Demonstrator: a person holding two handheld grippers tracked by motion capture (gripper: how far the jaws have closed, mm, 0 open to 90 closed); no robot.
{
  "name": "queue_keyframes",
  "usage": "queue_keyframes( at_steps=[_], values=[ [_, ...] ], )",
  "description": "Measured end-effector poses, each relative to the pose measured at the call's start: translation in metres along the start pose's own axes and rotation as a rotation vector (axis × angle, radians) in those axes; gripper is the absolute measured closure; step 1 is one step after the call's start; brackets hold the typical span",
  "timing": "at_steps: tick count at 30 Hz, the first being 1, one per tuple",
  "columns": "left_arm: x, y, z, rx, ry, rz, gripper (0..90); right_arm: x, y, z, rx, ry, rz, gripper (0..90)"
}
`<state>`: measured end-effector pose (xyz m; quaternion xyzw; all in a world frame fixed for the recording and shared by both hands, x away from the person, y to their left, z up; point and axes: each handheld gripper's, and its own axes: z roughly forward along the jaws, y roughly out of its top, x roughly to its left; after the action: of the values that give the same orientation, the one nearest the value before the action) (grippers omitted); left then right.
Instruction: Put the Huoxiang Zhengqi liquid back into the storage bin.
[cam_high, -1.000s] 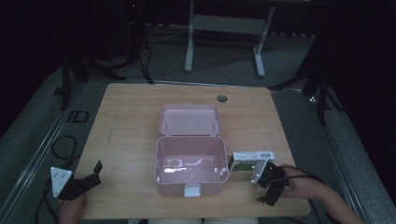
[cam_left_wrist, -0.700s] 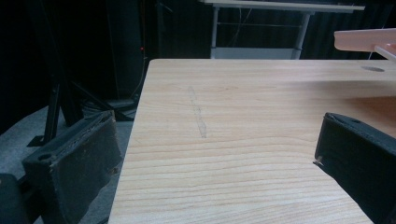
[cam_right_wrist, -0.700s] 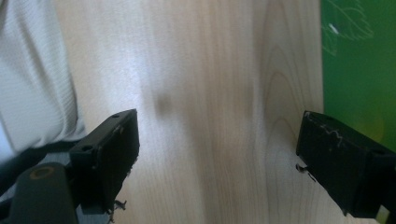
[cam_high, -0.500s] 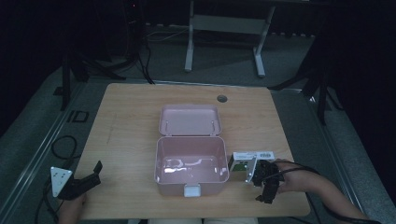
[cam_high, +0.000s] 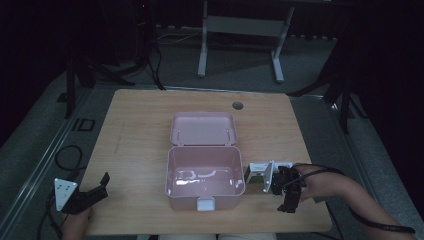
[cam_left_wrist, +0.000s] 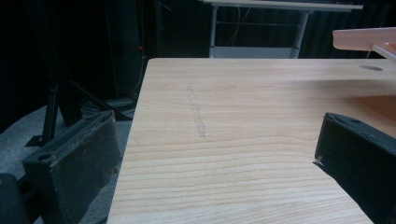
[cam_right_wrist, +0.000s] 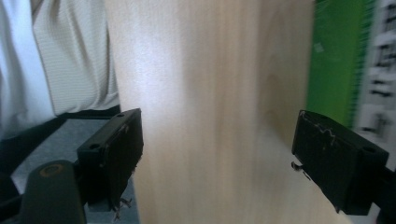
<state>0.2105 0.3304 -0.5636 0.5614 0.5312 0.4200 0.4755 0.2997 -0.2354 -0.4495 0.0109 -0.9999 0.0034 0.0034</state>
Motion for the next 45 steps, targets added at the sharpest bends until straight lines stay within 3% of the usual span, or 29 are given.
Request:
queue_keyframes(
  at_steps=[5, 14, 22, 26, 34, 37, 41, 45],
  values=[
    [0.000, 0.000, 0.000, 0.001, 0.000, 0.001, 0.4, -0.004, 0.002, -0.015, -0.006, -0.011, -0.016, 16.5],
    [0.000, 0.000, 0.000, -0.001, -0.003, 0.002, 0.4, -0.023, 0.000, -0.034, -0.011, -0.031, 0.000, 18.7],
    [0.000, 0.000, 0.000, 0.002, -0.004, 0.003, 0.4, -0.040, 0.000, -0.040, -0.008, -0.043, 0.005, 19.6],
    [0.000, 0.000, 0.000, 0.003, -0.005, 0.003, 0.4, -0.048, 0.002, -0.042, -0.024, -0.074, 0.008, 22.3],
    [0.000, 0.000, 0.000, 0.002, -0.008, 0.001, 0.4, -0.063, 0.009, -0.037, -0.005, -0.083, 0.009, 23.7],
    [0.000, 0.000, 0.000, 0.003, -0.009, 0.005, 0.4, -0.067, 0.010, -0.033, -0.001, -0.079, 0.007, 31.7],
    [0.000, 0.000, 0.000, 0.005, -0.010, 0.003, 0.4, -0.071, 0.013, -0.027, -0.007, -0.073, 0.003, 35.2],
    [0.000, 0.000, 0.000, 0.003, -0.010, 0.005, 0.4, -0.075, 0.014, -0.019, 0.030, -0.074, -0.001, 40.2]
  ],
)
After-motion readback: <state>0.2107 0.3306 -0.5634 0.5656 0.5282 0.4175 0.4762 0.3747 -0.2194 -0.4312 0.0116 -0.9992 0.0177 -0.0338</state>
